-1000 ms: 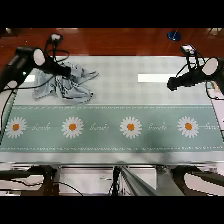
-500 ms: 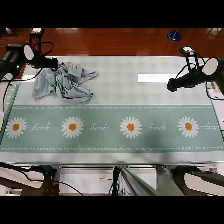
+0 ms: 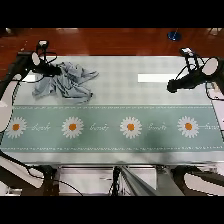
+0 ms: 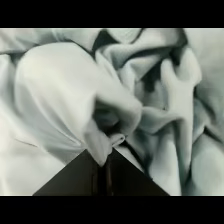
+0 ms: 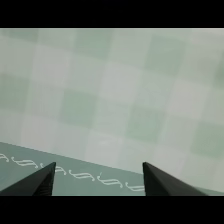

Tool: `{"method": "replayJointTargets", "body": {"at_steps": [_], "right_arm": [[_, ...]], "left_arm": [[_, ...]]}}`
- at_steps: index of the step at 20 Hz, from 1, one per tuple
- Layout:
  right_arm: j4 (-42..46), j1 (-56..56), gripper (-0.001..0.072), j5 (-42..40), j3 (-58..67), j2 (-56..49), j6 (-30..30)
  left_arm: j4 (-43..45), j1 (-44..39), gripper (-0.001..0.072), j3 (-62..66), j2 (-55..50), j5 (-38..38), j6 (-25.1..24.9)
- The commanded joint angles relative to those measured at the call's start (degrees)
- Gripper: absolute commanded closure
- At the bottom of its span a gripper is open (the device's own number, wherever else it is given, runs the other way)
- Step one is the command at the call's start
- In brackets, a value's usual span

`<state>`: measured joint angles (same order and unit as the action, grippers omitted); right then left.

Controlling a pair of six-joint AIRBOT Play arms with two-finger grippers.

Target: Fold the shirts.

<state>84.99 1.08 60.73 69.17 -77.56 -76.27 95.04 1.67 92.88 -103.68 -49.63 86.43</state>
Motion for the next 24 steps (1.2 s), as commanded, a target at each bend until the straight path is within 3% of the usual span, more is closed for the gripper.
{"method": "replayJointTargets", "body": {"at_steps": [1,6,13,18,24], "right_arm": [[0.0,0.0,0.0116,2.8,0.0,0.0,0.1],[5.5,0.0,0.012,12.2,0.0,0.0,-1.2],[13.3,0.1,0.0121,22.1,0.0,0.0,-3.2],[13.2,0.1,0.0121,25.9,0.0,0.0,-3.2],[13.0,0.1,0.0121,25.4,0.0,0.0,-3.2]], "left_arm": [[-0.2,-0.1,0.0684,7.7,3.7,-1.0,0.0],[-3.4,-4.0,0.0684,19.7,19.3,-2.0,0.4],[-5.8,-18.5,0.0684,21.4,40.6,-1.6,0.2],[-6.8,-25.7,0.0684,21.4,43.6,-1.6,0.2],[-16.1,-31.8,0.0683,20.5,39.4,-4.3,0.2]]}}
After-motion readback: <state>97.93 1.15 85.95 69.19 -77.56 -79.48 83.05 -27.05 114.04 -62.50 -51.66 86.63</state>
